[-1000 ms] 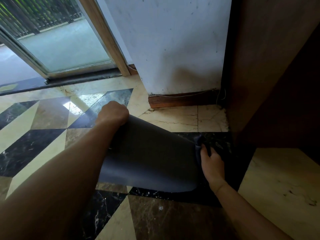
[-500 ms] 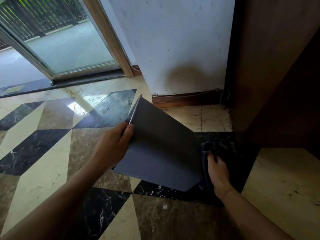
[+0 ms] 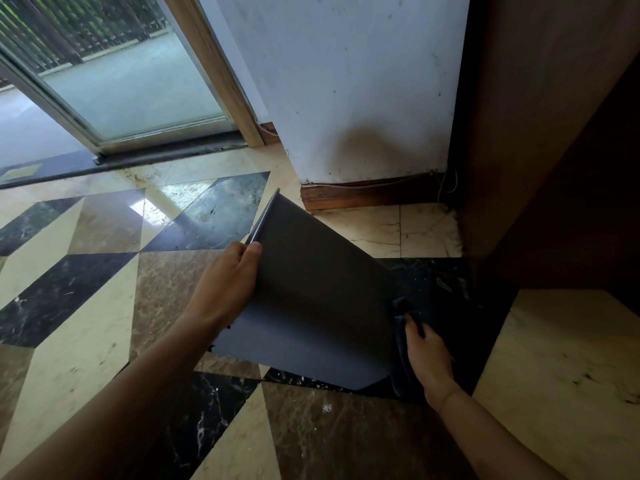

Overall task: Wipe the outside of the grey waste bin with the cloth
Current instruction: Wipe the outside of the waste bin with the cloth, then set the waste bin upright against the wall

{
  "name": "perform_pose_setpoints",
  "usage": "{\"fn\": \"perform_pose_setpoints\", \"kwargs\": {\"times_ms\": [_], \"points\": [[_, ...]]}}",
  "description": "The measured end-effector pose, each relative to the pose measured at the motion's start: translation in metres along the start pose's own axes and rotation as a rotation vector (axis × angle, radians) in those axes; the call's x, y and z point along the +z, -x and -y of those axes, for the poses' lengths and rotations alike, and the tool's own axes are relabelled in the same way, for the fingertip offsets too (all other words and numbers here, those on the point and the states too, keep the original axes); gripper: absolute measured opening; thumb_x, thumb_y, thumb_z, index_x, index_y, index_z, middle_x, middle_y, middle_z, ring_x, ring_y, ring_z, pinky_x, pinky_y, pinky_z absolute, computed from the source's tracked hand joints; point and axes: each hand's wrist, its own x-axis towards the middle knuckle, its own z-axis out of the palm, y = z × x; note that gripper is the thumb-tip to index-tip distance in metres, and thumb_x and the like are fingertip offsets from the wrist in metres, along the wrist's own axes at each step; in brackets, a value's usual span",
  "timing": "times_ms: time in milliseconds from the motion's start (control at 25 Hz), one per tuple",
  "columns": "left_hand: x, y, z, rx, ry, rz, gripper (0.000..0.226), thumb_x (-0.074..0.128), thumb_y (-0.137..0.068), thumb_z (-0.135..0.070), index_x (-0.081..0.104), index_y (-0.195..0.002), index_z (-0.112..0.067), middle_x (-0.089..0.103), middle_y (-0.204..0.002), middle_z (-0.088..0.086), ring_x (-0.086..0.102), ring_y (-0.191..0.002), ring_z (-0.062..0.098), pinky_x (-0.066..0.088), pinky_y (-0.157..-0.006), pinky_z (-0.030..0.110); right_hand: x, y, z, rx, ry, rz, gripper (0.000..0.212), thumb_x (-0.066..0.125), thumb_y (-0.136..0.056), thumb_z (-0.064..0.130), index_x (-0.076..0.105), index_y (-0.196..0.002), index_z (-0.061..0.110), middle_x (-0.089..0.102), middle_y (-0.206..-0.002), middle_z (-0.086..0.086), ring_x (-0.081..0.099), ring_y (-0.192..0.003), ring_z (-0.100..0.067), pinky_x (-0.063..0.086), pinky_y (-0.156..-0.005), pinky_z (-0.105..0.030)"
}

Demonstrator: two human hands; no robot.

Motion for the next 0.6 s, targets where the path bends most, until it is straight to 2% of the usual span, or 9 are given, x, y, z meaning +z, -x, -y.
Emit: {"fn": "perform_pose_setpoints", "kwargs": {"times_ms": [120,200,280,360,440,520,600], "points": [[0.002,-0.006,0.002,0.043,-0.174,0.007,0.023,0.041,-0.099,-0.037,0.052,-0.094,-0.017,0.058,-0.081,0.002,0.055,-0.07,0.014,0.036,-0.057,0.031,-0.005,0.0,-0.003,0.004,0.005,-0.004,0.052,0.048,-0.094,0.052,0.058,-0.129,0.015,0.06,-0.13,-0.013,0.056,-0.118,-0.035,0.044,-0.101,-0.045],[0.002,-0.004,0.006,0.17,-0.282,0.005,0.018,0.043,-0.098,-0.035,0.049,-0.094,-0.019,0.059,-0.079,0.004,0.057,-0.068,0.021,0.039,-0.059,0.034,-0.012,0.0,0.005,-0.01,-0.004,-0.047,0.045,0.051,-0.092,0.053,0.063,-0.115,0.017,0.064,-0.12,-0.013,0.06,-0.106,-0.032,0.047,-0.096,-0.047],[-0.001,-0.002,0.009,0.317,-0.345,0.037,0.014,0.042,-0.098,-0.036,0.045,-0.094,-0.023,0.056,-0.072,0.001,0.057,-0.064,0.022,0.039,-0.057,0.033,-0.022,-0.003,0.025,-0.073,-0.022,-0.077,0.034,0.053,-0.09,0.055,0.061,-0.102,0.024,0.066,-0.114,-0.01,0.059,-0.094,-0.026,0.048,-0.088,-0.041],[-0.006,-0.004,0.008,0.419,-0.394,0.064,0.014,0.042,-0.097,-0.038,0.045,-0.095,-0.025,0.054,-0.071,-0.002,0.057,-0.064,0.024,0.043,-0.058,0.035,-0.034,-0.007,0.056,-0.183,-0.058,-0.069,0.045,0.054,-0.086,0.06,0.057,-0.116,0.027,0.062,-0.121,-0.004,0.058,-0.1,-0.024,0.045,-0.086,-0.037],[-0.012,-0.009,0.006,0.47,-0.454,0.047,0.014,0.043,-0.097,-0.038,0.048,-0.097,-0.025,0.057,-0.079,-0.002,0.06,-0.076,0.027,0.046,-0.068,0.04,-0.047,-0.01,0.093,-0.296,-0.062,-0.007,0.06,0.052,-0.079,0.073,0.049,-0.127,0.037,0.057,-0.123,0.006,0.055,-0.107,-0.018,0.046,-0.088,-0.037],[-0.016,-0.013,0.008,0.479,-0.528,0.019,0.016,0.044,-0.097,-0.038,0.054,-0.101,-0.027,0.062,-0.095,-0.004,0.056,-0.1,0.026,0.038,-0.088,0.046,-0.057,-0.01,0.133,-0.392,0.007,0.075,0.057,0.044,-0.074,0.083,0.055,-0.116,0.045,0.058,-0.115,0.017,0.054,-0.107,-0.011,0.046,-0.088,-0.033],[-0.016,-0.014,0.014,0.441,-0.554,0.013,0.02,0.047,-0.096,-0.041,0.061,-0.106,-0.03,0.059,-0.118,-0.008,0.04,-0.127,0.025,0.021,-0.106,0.056,-0.064,-0.006,0.165,-0.432,0.091,0.17,0.059,0.036,-0.07,0.089,0.06,-0.103,0.046,0.059,-0.103,0.024,0.057,-0.101,-0.006,0.043,-0.085,-0.03]]}}
